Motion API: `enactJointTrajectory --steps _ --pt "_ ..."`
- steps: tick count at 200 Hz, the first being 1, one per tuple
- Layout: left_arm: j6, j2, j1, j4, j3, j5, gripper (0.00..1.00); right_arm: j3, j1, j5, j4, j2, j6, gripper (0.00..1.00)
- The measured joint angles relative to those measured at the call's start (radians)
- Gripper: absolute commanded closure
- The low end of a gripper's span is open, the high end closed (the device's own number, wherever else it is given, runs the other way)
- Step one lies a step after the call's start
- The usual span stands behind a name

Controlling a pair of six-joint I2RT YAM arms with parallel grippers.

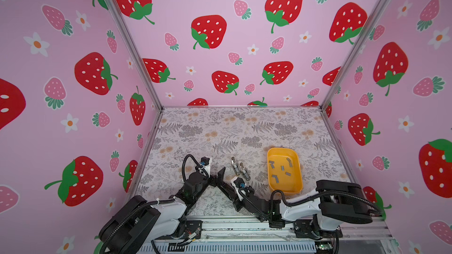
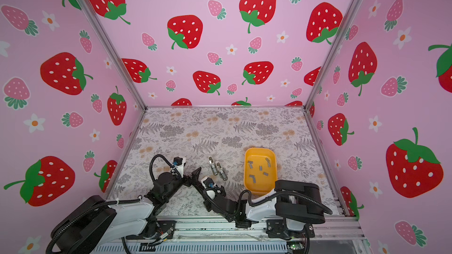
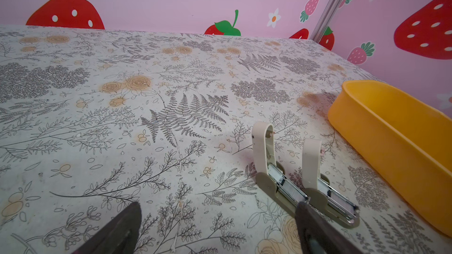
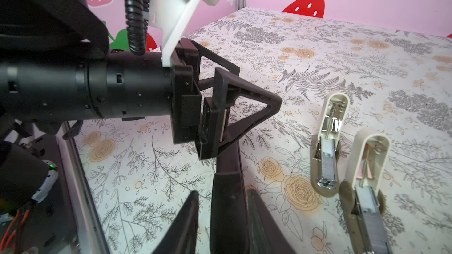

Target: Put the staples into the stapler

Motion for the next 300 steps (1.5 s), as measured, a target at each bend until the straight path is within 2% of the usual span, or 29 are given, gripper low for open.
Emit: enactJointTrajectory --steps 50,88,300 --pt "0.016 0.076 0.000 0.080 0.000 0.000 0.01 0.018 0.000 0.004 -0.005 0.076 0.001 0.80" --pt "0.019 0.108 0.000 0.119 0.000 0.001 0.01 0.023 -0.001 0.006 0.016 0.098 0.024 0.83" --pt "0.015 0.313 -0.011 0.260 0.011 -0.030 0.01 0.024 0.011 0.081 0.366 0.315 0.147 0.83"
